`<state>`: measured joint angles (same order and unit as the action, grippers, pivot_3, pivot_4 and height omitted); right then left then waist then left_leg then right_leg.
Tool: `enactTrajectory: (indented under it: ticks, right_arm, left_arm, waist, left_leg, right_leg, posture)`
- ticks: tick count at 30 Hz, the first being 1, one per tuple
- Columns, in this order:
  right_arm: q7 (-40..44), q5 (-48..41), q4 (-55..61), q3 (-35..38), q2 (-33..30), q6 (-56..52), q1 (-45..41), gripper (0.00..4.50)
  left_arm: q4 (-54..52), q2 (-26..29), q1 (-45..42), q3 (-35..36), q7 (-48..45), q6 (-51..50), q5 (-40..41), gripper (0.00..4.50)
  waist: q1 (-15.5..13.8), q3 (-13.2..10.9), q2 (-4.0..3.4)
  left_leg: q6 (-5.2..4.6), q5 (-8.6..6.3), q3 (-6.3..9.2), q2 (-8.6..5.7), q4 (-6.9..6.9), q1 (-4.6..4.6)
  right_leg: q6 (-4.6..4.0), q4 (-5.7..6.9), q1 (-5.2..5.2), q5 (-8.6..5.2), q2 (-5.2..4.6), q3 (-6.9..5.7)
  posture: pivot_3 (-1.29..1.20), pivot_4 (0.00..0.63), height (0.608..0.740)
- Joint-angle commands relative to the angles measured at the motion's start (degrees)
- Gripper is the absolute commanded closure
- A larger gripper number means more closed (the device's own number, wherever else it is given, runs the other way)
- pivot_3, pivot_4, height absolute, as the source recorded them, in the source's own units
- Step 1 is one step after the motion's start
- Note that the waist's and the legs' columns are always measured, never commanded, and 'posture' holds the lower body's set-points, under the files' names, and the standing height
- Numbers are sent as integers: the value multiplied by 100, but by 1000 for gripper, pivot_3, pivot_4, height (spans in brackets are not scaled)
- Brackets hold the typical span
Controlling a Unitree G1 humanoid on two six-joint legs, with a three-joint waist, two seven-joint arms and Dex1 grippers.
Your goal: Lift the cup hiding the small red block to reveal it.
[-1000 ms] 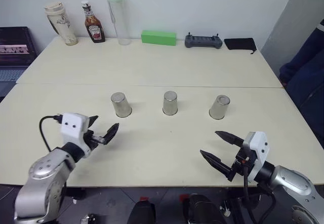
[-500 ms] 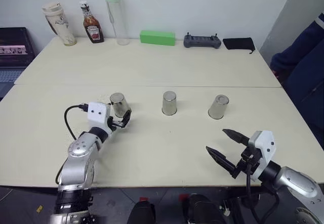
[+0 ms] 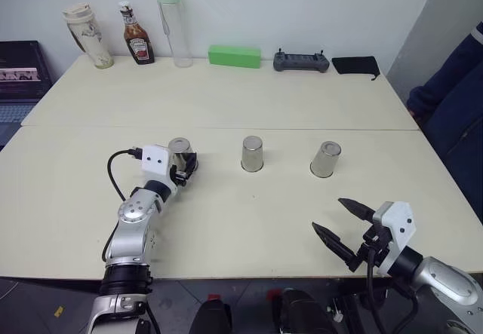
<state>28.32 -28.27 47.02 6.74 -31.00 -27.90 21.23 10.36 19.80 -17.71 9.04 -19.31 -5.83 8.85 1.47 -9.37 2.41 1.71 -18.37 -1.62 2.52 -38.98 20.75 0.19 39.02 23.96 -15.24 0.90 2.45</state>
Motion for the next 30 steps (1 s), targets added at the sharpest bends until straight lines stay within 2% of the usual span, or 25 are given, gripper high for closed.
enactTrajectory:
  ticks: [1,9,16,22,24,26,29,30]
  right_arm:
    - [-23,-9,144,34,43,128,-97,0]
    - [45,11,-7,-68,72,139,-269,0]
    - [50,34,-77,-147,90,132,-355,0]
    - [53,2,-71,-76,48,85,-410,0]
    - [39,7,-23,-80,48,77,-375,0]
    - [35,15,8,-86,47,82,-335,0]
    - [39,21,7,-90,51,94,-302,0]
    - [38,22,7,-98,55,97,-293,0]
  left_arm:
    - [-219,85,-179,148,78,21,54,1752]
    - [-1380,379,-221,743,553,-1087,339,1752]
    - [-1137,390,186,860,681,-1307,273,1752]
    - [-633,281,200,836,509,-1260,408,1752]
    - [-530,286,199,801,463,-1190,396,1050]
    - [-486,301,203,804,424,-1155,396,779]
    - [-611,388,271,860,387,-1203,414,46]
    - [-760,445,337,908,361,-1304,454,16]
  waist:
    - [1,0,0]
    - [8,-1,1]
    - [2,5,-5]
    - [-14,6,-1]
    - [-13,9,-2]
    - [-12,9,-1]
    - [-9,9,0]
    - [-8,9,0]
  left_leg:
    - [0,0,0,0,0,0]
    - [0,0,1,3,0,4]
    - [1,0,-1,-1,0,-1]
    - [2,1,3,-1,-1,-1]
    - [2,1,3,-1,-1,2]
    - [2,1,3,-1,-1,0]
    - [2,1,2,0,-1,0]
    - [2,1,3,0,-1,0]
  right_leg:
    - [0,0,0,0,0,0]
    - [0,0,3,0,0,-1]
    - [1,0,0,0,-2,1]
    - [1,0,0,1,-2,-3]
    - [1,0,1,1,-2,-4]
    - [1,0,0,1,-2,-3]
    - [1,0,0,1,-2,-3]
    - [1,0,0,1,-2,-3]
  posture:
    - [0,150,740]
    - [0,150,740]
    - [0,150,740]
    - [0,150,740]
    - [0,150,740]
    - [0,150,740]
    - [0,150,740]
    - [0,150,740]
